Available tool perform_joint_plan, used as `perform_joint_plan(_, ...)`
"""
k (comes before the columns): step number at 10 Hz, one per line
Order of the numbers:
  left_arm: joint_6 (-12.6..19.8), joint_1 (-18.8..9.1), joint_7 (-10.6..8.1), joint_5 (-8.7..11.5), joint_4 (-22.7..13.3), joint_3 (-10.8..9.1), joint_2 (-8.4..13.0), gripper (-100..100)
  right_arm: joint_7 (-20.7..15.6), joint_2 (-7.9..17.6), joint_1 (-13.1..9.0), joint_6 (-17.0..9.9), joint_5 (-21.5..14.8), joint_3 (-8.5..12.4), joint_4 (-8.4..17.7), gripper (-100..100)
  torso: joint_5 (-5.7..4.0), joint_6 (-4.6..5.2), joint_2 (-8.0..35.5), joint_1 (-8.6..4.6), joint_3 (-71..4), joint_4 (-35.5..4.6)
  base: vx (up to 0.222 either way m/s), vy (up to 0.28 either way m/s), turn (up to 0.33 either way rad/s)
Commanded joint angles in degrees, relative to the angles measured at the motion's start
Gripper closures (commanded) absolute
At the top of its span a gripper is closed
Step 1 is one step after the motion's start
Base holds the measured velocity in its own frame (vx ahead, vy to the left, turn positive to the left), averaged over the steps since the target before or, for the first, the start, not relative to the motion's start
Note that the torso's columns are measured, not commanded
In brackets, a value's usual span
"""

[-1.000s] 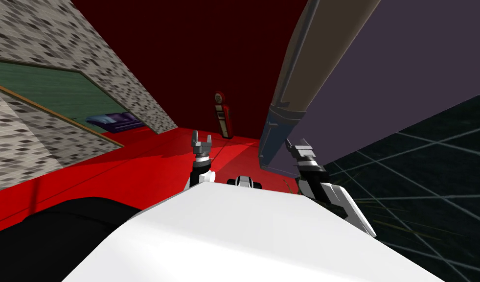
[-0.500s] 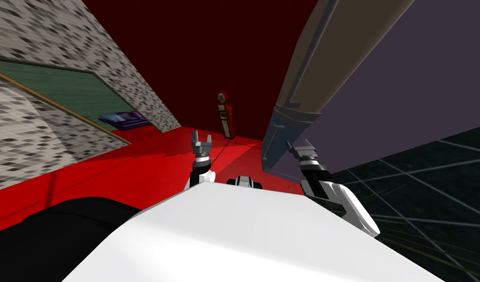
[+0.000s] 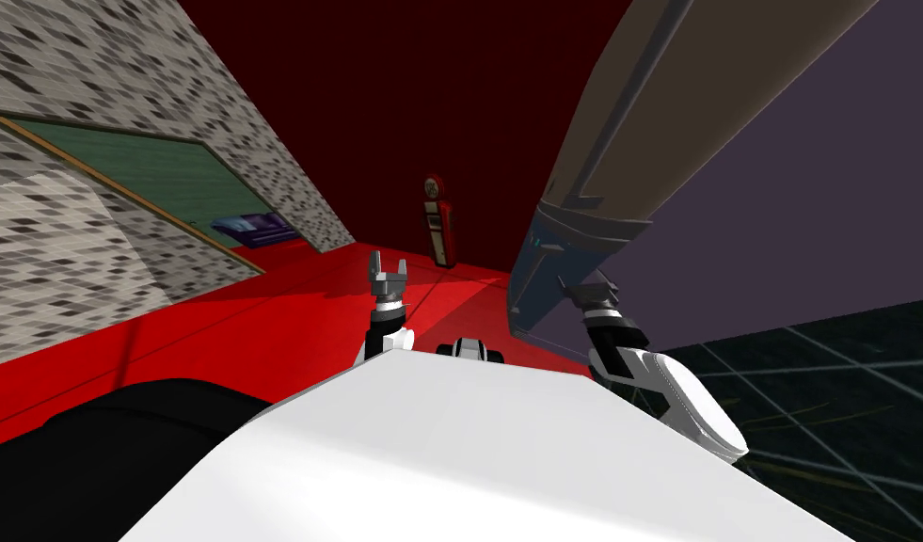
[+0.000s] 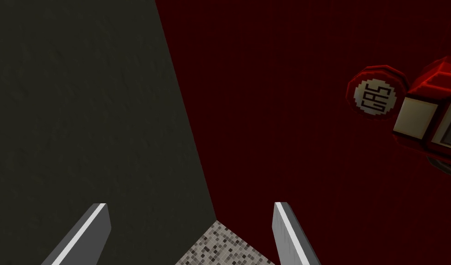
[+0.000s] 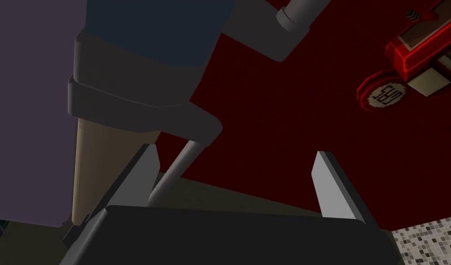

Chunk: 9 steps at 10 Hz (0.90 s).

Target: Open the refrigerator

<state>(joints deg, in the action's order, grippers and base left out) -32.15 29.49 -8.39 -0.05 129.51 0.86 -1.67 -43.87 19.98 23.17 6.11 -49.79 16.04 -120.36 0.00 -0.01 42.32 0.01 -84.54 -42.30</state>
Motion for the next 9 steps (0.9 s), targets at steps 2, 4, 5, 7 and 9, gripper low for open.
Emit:
perform_joint_plan(2,0.0,0.0,0.0,0.0,0.0,0.0,0.0,0,-5.3,1.4,-1.0,-2.7,-5.4,1.6,3.2,-100,-0.01,0.0,0.0,-0.04,0.0,0.0,0.083,0.03,0.11)
perform_joint_plan(4,0.0,0.0,0.0,0.0,0.0,0.0,0.0,0,-8.0,2.2,-1.3,-3.9,-8.2,2.2,4.3,-100,0.01,0.02,-0.1,0.03,-0.1,0.0,0.088,0.035,0.053)
perform_joint_plan(5,0.0,0.0,0.0,0.0,0.0,0.0,0.0,0,-9.3,2.9,-1.6,-5.0,-9.7,2.8,5.4,-100,0.0,0.01,0.0,-0.03,0.0,0.0,0.123,0.05,0.134)
perform_joint_plan(7,0.0,0.0,0.0,0.0,0.0,0.0,0.0,0,-12.1,3.6,-1.9,-6.1,-12.5,3.3,6.5,-100,0.01,0.03,0.0,-0.01,0.0,0.0,0.073,0.028,0.053)
perform_joint_plan(9,0.0,0.0,0.0,0.0,0.0,0.0,0.0,0,-14.0,4.3,-2.1,-7.1,-14.6,3.9,7.5,-100,-0.01,0.0,0.0,-0.04,0.0,0.0,0.075,0.025,0.077)
